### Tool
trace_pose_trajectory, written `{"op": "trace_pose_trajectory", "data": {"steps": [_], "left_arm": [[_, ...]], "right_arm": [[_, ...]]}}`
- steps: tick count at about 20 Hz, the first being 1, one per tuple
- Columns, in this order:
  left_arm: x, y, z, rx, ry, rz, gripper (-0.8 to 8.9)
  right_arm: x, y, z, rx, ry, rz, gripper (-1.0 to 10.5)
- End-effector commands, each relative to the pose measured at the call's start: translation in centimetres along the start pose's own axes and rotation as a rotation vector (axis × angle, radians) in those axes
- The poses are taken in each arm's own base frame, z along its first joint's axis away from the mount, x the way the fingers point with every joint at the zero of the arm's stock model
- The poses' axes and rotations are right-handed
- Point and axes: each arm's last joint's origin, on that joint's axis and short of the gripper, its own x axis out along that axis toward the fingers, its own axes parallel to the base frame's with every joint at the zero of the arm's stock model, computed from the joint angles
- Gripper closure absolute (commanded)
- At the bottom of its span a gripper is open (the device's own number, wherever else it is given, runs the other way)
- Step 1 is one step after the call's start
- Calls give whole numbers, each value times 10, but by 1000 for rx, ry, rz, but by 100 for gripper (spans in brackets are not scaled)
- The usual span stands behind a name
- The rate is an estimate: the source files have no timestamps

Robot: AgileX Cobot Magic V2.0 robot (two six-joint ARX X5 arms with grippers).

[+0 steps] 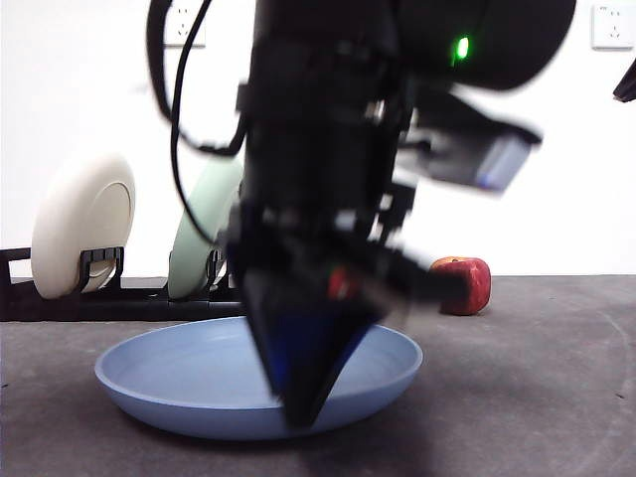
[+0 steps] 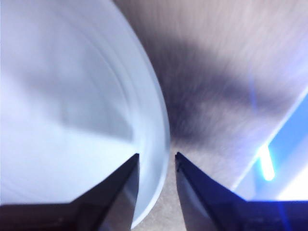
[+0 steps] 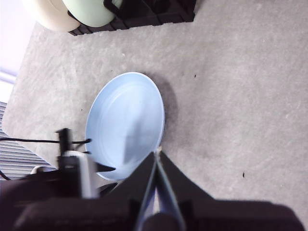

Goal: Take the blue plate from the plate rack,put the plate on the table,take the apple from the table,put the apple in the plate

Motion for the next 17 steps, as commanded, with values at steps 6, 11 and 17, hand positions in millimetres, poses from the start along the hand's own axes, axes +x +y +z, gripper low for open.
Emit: {"op": "trace_pose_trajectory", "data": {"steps": [6,11,17], "left_arm": [[-108,25,-28,-77,-344,-190,691],[-171,44,-83,-134,-570,-200,822],[-209,57,-143,-245,-700,-215,822]], "right_arm": [[-2,1,13,-63,-105,-21,945],[-4,2,28,-23,-224,-27,860],[11,18,60,-81,-208,-154,383]]}}
